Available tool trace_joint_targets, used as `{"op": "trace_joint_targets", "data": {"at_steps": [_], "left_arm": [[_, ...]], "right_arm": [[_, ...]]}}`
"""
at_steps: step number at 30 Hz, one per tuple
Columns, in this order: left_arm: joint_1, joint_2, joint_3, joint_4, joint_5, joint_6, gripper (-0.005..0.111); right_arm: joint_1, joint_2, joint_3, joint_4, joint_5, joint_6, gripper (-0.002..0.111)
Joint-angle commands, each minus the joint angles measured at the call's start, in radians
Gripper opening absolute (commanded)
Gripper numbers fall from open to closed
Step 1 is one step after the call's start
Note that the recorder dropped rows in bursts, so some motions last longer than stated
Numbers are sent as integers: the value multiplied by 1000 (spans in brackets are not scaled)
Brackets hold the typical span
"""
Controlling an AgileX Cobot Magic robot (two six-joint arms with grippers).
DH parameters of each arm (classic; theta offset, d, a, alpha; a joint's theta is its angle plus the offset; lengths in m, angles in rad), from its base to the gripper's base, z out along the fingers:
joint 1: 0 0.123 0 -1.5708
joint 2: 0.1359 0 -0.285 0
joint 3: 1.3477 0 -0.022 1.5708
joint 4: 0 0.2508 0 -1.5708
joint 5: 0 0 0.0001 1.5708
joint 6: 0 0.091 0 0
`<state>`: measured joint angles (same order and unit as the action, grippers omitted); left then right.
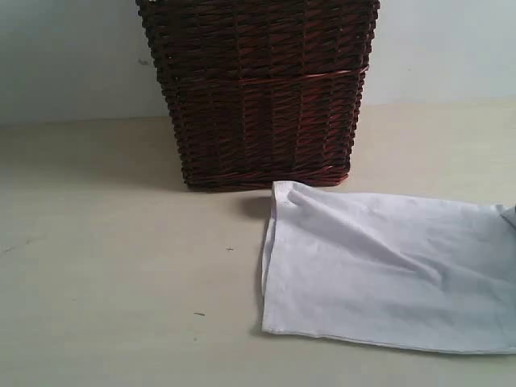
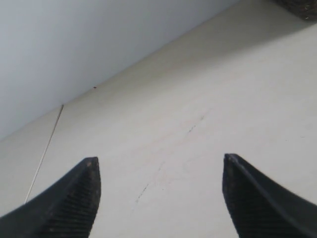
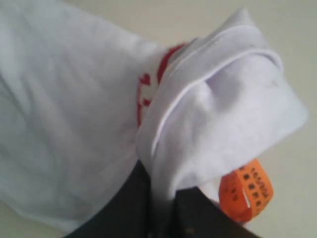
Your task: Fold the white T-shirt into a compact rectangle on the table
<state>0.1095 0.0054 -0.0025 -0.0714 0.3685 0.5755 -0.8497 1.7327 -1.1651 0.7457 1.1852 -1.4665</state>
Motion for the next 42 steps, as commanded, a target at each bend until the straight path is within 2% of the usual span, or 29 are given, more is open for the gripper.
{"op": "trace_joint_targets", "data": {"at_steps": [1,6,13,18,23,25,30,34,37,40,42], "left_arm": [[-3,-5,3,-1,-3,-1,67],[-3,-5,3,-1,-3,-1,67],[-3,-5,3,-1,-3,-1,67],[-3,-5,3,-1,-3,-1,67],[-3,-5,3,-1,-3,-1,67],[-3,-5,3,-1,-3,-1,67],[-3,-5,3,-1,-3,-1,67],[-3,-5,3,-1,-3,-1,67],[-3,-5,3,-1,-3,-1,67],[-3,-5,3,-1,-3,-1,67],[-3,-5,3,-1,-3,-1,67]], "right_arm": [[193,-54,65,153,33,95,0],[500,-58,150,201,-137,243,0],[899,-28,198,417,-530,243,0],[1082,63,198,530,-632,241,0],[1169,129,198,608,-620,219,0],[1190,140,198,672,-602,143,0],[1204,139,181,834,-477,12,0],[1208,139,159,871,-420,-90,2],[1210,139,158,842,-421,-196,17],[1222,142,158,855,-443,-248,42],[1233,142,158,897,-451,-276,55]]}}
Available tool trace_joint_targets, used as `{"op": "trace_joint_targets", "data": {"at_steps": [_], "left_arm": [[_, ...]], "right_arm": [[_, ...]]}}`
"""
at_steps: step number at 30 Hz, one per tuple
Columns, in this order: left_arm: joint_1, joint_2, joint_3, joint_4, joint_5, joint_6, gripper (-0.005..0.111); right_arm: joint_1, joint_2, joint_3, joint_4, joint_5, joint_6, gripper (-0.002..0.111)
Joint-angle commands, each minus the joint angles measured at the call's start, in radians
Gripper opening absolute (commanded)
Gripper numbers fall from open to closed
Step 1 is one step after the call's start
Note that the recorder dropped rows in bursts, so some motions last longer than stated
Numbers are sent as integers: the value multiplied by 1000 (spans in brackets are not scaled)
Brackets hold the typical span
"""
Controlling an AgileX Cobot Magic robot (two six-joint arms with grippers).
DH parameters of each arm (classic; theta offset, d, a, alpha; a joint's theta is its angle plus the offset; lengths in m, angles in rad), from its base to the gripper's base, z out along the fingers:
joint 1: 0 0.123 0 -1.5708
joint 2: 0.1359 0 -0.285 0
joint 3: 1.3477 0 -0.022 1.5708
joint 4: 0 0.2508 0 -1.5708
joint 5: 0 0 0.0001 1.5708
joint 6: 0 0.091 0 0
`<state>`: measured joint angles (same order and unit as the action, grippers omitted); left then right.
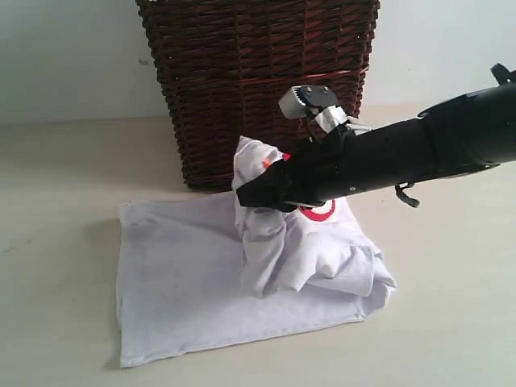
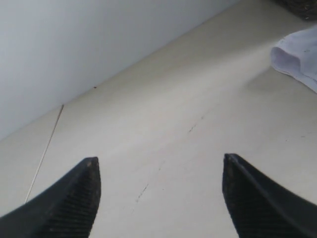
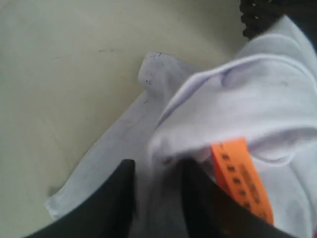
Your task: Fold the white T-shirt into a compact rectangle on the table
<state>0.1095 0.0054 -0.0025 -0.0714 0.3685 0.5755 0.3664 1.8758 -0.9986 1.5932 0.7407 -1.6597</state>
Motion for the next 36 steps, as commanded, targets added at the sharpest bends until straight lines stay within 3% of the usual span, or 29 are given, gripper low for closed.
{"op": "trace_joint_targets", "data": {"at_steps": [1,5,8,11,13,14,16,20,22,26,31,33,35,36], "left_arm": [[-3,-5,3,-1,-3,-1,67],[-3,-5,3,-1,-3,-1,67],[-3,-5,3,-1,-3,-1,67],[-3,-5,3,-1,-3,-1,67],[-3,-5,3,-1,-3,-1,67],[-3,-5,3,-1,-3,-1,67],[-3,-5,3,-1,-3,-1,67],[-3,-5,3,-1,-3,-1,67],[-3,-5,3,-1,-3,-1,67],[-3,-5,3,-1,-3,-1,67],[-3,-5,3,-1,-3,-1,67],[-3,-5,3,-1,-3,-1,67],[-3,-5,3,-1,-3,-1,67],[-3,-5,3,-1,-3,-1,67]], "right_arm": [[17,-3,-9,73,-7,-89,58],[17,-33,-9,96,-63,-92,63],[17,-63,-9,-35,-241,-67,59],[17,-46,5,-329,-362,98,42],[17,-4,5,-565,-362,263,26],[17,35,5,-720,-355,387,10],[17,76,5,-906,-350,554,0],[5,95,5,-1317,-196,836,0],[-36,93,5,-1398,-99,846,0],[-186,44,5,-1488,34,846,0],[-334,-54,5,-1486,38,846,0],[-334,-84,5,-1472,50,832,7],[-317,-130,5,-1335,62,728,28],[-293,-162,5,-1179,69,642,44]]}}
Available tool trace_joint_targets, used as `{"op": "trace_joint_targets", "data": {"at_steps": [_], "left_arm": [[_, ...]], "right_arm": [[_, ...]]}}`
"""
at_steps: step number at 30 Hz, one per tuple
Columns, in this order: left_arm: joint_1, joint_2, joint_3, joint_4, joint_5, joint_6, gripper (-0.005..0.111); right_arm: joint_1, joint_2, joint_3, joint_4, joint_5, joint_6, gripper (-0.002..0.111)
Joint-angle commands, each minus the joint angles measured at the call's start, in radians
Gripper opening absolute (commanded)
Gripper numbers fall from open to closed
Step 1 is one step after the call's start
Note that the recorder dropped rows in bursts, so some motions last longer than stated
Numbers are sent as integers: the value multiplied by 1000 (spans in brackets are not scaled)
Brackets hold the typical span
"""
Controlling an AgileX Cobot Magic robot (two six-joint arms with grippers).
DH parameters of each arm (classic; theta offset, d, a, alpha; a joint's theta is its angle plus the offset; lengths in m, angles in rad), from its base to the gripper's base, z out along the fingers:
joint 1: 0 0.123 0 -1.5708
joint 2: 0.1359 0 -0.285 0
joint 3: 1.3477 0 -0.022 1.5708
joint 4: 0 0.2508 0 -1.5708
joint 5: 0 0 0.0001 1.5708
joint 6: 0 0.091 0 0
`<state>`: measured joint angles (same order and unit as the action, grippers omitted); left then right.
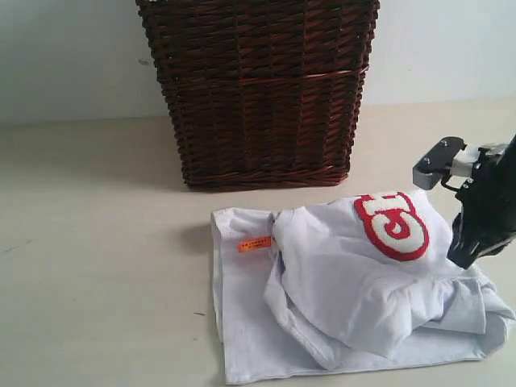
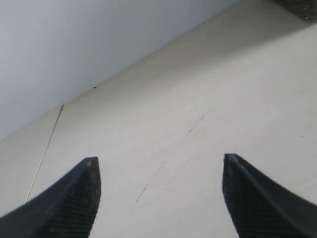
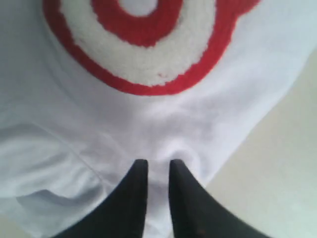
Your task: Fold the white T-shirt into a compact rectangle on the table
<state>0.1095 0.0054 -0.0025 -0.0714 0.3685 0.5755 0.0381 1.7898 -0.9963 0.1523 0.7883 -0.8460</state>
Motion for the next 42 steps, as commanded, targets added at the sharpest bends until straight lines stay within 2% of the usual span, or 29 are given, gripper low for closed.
{"op": "trace_joint_targets", "data": {"at_steps": [1,3,5,7,12,18,20,22,30,36,42], "left_arm": [[-3,-5,3,-1,-3,-1,67],[-3,-5,3,-1,-3,-1,67],[-3,-5,3,-1,-3,-1,67],[-3,-5,3,-1,-3,-1,67],[-3,-5,3,-1,-3,-1,67],[-3,-5,3,-1,-3,-1,67],[-3,-5,3,-1,-3,-1,67],[-3,-5,3,-1,-3,-1,67],[-3,-5,3,-1,-3,-1,67],[-3,-5,3,-1,-3,-1,67],[-3,-5,3,-1,-3,-1,67]], "right_arm": [[55,-88,3,334,21,-211,51],[110,-104,3,510,11,-283,67],[178,-95,3,628,1,-315,75],[256,-66,3,668,-24,-310,75],[442,56,3,624,-138,-211,73],[525,133,3,583,-243,-158,70],[532,154,3,538,-272,-115,67],[532,171,3,499,-266,-61,59],[532,177,3,260,-256,56,0],[532,129,3,243,-194,91,0],[532,-26,-40,395,-207,53,0]]}}
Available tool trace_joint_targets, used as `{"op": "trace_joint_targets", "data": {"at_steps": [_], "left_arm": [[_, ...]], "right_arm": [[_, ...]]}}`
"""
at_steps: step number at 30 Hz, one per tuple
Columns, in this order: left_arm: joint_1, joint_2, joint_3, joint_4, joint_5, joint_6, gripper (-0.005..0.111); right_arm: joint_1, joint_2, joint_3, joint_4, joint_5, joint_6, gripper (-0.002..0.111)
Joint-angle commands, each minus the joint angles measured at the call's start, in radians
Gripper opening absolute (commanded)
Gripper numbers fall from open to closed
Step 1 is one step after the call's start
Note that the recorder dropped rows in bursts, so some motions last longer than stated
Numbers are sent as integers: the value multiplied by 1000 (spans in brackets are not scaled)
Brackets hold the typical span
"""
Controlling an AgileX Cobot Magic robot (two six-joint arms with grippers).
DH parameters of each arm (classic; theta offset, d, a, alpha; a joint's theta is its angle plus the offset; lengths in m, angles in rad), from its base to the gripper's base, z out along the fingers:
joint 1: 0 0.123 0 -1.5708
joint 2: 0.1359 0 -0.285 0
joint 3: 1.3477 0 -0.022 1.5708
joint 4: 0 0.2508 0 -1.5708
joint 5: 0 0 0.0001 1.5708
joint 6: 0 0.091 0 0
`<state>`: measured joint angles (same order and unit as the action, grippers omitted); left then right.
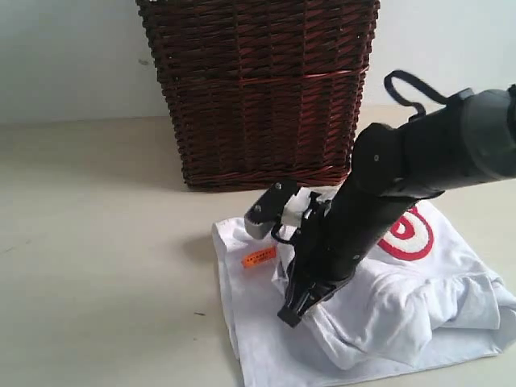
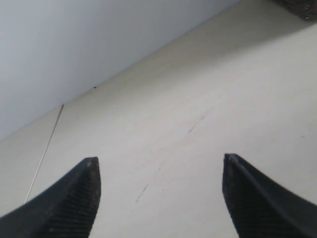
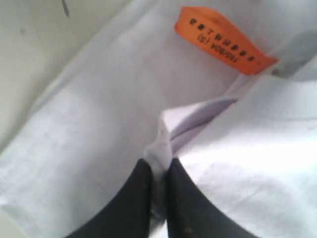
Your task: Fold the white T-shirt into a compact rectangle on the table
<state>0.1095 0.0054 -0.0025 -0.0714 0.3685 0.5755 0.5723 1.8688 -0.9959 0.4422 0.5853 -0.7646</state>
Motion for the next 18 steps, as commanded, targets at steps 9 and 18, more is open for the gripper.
{"op": "trace_joint_targets", "data": {"at_steps": [9,18], "left_arm": [[-3,-5,3,-1,-3,-1,67],[-3,-5,3,-1,-3,-1,67]], "right_arm": [[-2,13,-119,527,10,-283,0],[-2,8,-119,593,48,-341,0]]}}
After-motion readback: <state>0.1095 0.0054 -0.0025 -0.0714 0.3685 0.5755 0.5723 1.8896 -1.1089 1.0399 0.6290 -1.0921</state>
